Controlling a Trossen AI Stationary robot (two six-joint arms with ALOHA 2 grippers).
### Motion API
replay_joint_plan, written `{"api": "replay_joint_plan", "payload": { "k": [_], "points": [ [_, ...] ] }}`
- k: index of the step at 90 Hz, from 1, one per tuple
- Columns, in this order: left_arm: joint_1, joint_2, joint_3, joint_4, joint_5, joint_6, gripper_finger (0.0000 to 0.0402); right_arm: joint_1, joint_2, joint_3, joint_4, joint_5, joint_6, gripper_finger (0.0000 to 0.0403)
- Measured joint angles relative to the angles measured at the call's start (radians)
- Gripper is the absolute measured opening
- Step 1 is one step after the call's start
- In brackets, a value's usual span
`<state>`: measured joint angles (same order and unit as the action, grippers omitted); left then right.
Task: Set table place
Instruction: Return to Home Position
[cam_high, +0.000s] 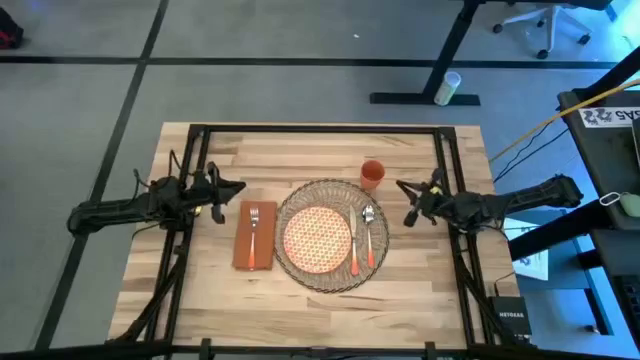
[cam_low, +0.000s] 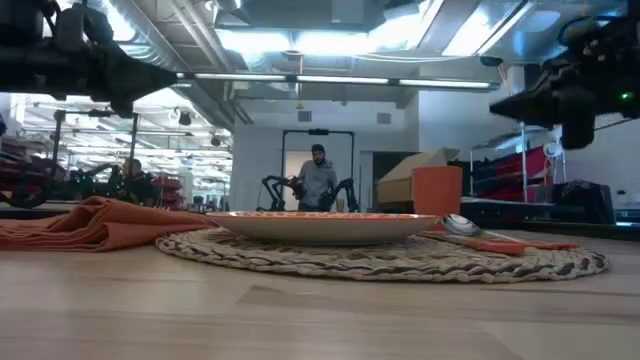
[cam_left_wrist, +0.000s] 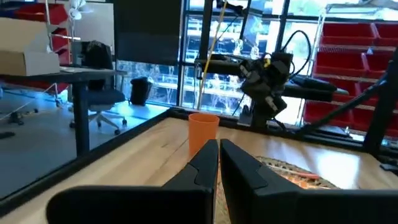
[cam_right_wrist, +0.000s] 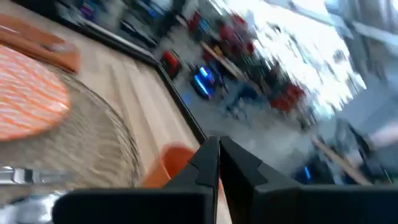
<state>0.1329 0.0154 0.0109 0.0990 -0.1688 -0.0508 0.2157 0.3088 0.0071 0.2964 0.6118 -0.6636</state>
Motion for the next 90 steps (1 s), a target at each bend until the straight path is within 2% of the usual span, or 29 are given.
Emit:
{"api": "replay_joint_plan", "payload": {
  "k": [10, 22, 36, 46, 62, 90],
  "points": [
    [0.0, 0.0, -0.001, -0.015, 0.0, -0.002, 0.0, 0.0, -0.009, 0.0, 0.009, -0.144, -0.004, 0.0001],
    [0.0, 0.0, -0.001, -0.015, 0.0, -0.011, 0.0, 0.0, -0.043, 0.0, 0.006, -0.221, 0.011, 0.0001],
    [0.0, 0.0, -0.001, -0.016, 0.0, -0.07, 0.0, 0.0, -0.166, 0.0, -0.07, -0.136, 0.01, 0.0001],
    [-0.001, 0.0, -0.002, -0.04, 0.0, -0.106, 0.0, 0.0, -0.31, 0.0, -0.207, -0.129, 0.03, 0.0001],
    [-0.001, 0.007, -0.002, -0.062, 0.003, -0.125, 0.0, 0.0, -0.306, 0.048, -0.361, -0.208, 0.092, 0.0001],
    [-0.001, 0.008, -0.002, -0.063, 0.004, -0.156, 0.0, 0.0, -0.305, 0.043, -0.376, -0.429, 0.11, 0.0001]
  ]
}}
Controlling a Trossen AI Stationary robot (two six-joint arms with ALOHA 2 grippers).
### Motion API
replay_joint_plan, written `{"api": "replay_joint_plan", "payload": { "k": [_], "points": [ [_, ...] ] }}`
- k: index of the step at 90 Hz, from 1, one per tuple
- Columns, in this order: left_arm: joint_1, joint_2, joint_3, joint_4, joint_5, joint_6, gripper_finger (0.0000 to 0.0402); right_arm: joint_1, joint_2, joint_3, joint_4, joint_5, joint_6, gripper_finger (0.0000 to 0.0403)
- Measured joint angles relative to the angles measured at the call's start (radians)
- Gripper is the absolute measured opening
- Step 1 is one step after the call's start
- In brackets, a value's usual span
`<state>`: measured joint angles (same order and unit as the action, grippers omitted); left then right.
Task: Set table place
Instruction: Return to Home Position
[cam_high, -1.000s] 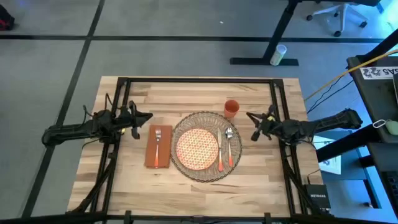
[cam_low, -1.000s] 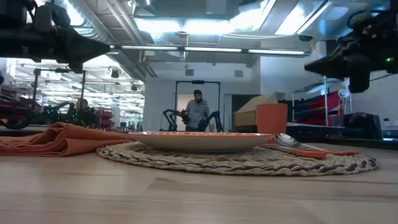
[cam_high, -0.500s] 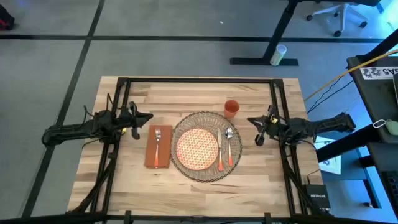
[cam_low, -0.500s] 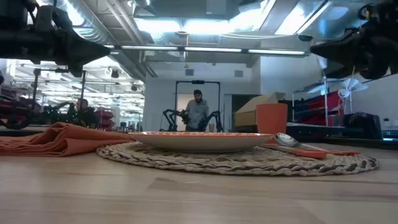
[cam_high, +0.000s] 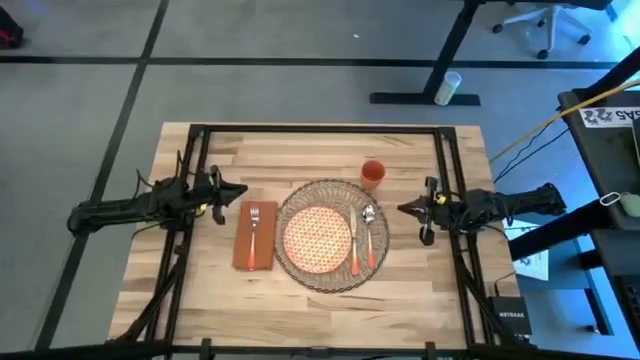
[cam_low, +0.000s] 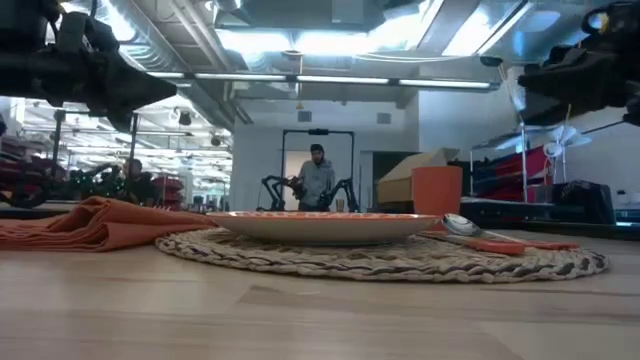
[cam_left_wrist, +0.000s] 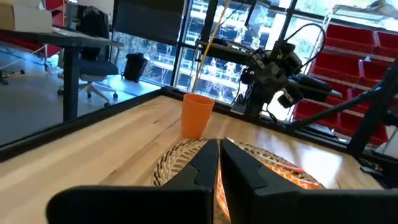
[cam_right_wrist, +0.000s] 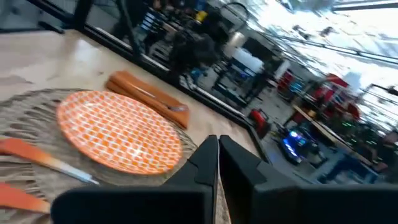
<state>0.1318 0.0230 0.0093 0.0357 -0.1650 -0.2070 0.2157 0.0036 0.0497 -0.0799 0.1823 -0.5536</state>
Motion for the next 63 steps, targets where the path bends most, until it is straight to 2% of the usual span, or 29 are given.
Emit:
{"api": "replay_joint_plan", "payload": {
  "k": [18, 33, 39, 63],
  "points": [
    [0.0, -0.001, 0.0, 0.0, 0.0, -0.002, 0.0, 0.0, 0.001, -0.019, 0.045, -0.102, 0.0, 0.0001],
    [0.0, -0.001, 0.0, 0.0, 0.0, -0.003, 0.0, -0.031, 0.0, -0.02, 0.058, -0.043, 0.002, 0.0001],
    [0.0, -0.001, 0.0, 0.0, 0.0, -0.003, 0.0, -0.064, 0.0, -0.02, 0.067, -0.051, -0.012, 0.0001],
    [0.0, -0.001, 0.0, 0.0, 0.0, -0.003, 0.0, -0.251, 0.0, -0.02, 0.071, -0.323, -0.038, 0.0001]
  ]
}}
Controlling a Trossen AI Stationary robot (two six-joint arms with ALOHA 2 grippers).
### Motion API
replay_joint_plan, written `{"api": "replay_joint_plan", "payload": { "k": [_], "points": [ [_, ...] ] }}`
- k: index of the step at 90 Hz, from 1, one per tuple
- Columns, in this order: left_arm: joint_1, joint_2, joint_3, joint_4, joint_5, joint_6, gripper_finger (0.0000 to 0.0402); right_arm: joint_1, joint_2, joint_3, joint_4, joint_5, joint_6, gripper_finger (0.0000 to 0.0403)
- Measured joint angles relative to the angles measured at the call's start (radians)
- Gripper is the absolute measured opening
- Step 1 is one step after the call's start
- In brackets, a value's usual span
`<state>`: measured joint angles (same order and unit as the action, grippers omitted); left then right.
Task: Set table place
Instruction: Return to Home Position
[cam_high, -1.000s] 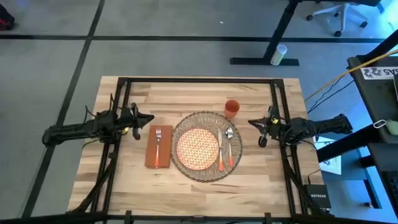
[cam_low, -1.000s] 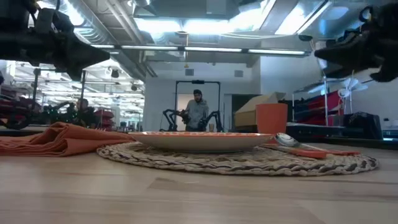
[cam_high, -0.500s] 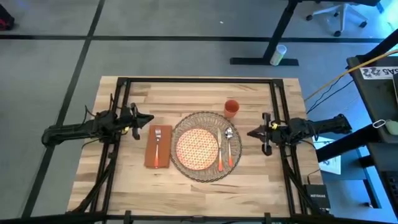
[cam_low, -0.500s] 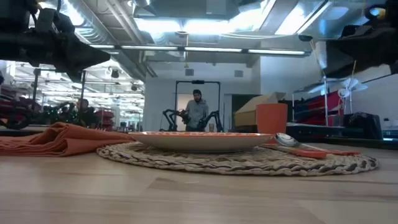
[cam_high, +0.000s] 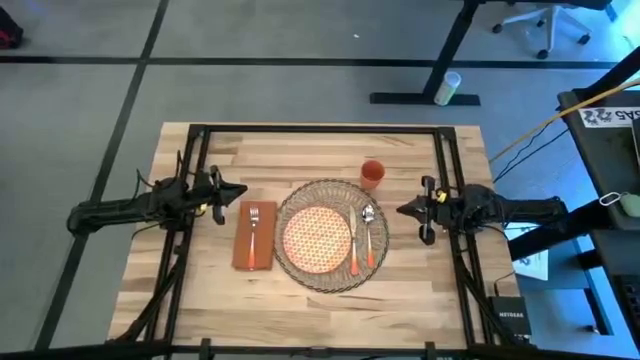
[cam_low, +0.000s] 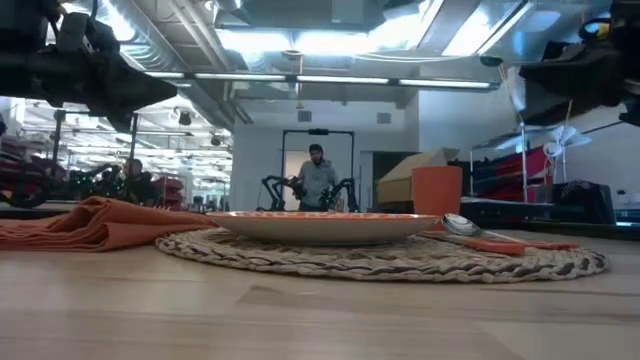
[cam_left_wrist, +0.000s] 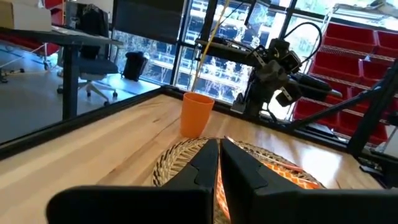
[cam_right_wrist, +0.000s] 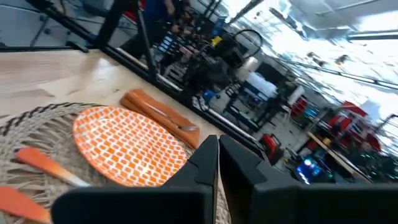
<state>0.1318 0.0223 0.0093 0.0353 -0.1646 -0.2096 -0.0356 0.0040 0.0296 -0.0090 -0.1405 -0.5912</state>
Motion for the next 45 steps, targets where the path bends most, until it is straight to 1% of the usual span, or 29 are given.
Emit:
{"api": "replay_joint_plan", "payload": {
  "k": [12, 25, 35, 45],
  "points": [
    [0.0, 0.0, 0.0, 0.0, 0.0, 0.0, 0.0, -0.11, 0.0, 0.0, 0.0, -0.027, 0.009, 0.0001],
    [0.0, 0.0, 0.0, 0.0, 0.0, 0.0, 0.0, -0.204, 0.0, 0.0, -0.001, -0.044, 0.011, 0.0001],
    [0.0, 0.0, 0.0, 0.0, 0.0, 0.0, 0.0, -0.246, 0.0, 0.0, -0.004, -0.09, 0.015, 0.0001],
    [0.0, 0.0, 0.0, 0.0, 0.0, 0.0, 0.0, -0.255, 0.0, 0.0, -0.006, -0.079, 0.012, 0.0001]
  ]
}}
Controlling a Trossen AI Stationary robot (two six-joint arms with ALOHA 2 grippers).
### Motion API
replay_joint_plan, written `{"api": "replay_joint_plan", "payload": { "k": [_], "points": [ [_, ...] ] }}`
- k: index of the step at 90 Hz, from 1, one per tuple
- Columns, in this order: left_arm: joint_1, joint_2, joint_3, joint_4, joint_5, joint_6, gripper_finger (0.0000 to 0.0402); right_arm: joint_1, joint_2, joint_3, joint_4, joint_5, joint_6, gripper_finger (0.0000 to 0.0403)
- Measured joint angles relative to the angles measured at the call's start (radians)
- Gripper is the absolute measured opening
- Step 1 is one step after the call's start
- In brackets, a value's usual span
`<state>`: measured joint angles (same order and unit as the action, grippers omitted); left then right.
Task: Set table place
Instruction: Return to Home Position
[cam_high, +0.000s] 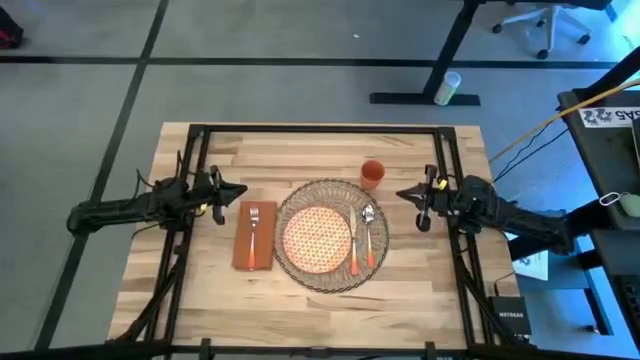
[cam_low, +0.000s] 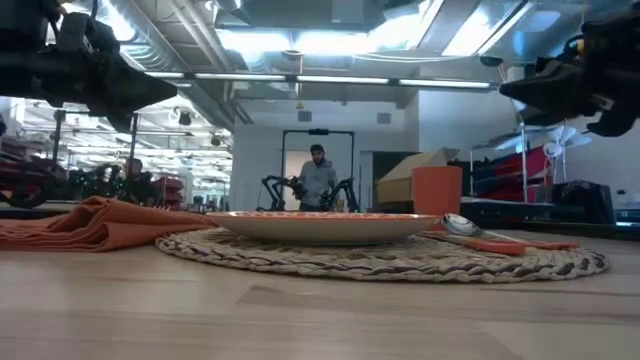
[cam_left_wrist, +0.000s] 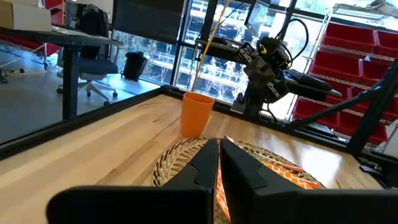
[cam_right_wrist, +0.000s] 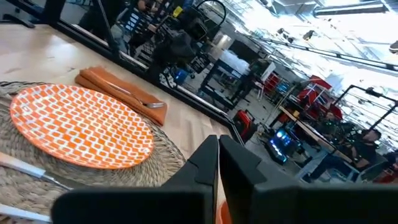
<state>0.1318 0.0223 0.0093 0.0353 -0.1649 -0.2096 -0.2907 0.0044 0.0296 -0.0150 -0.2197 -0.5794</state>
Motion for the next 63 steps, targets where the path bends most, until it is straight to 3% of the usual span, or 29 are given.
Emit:
{"api": "replay_joint_plan", "payload": {
  "k": [10, 63],
  "points": [
    [0.0, 0.0, 0.0, 0.0, 0.0, 0.0, 0.0, 0.001, 0.0, 0.0, -0.005, 0.044, -0.001, 0.0001],
    [0.0, 0.0, 0.0, 0.0, 0.0, 0.0, 0.0, 0.002, 0.0, 0.0, -0.008, 0.046, -0.001, 0.0001]
  ]
}}
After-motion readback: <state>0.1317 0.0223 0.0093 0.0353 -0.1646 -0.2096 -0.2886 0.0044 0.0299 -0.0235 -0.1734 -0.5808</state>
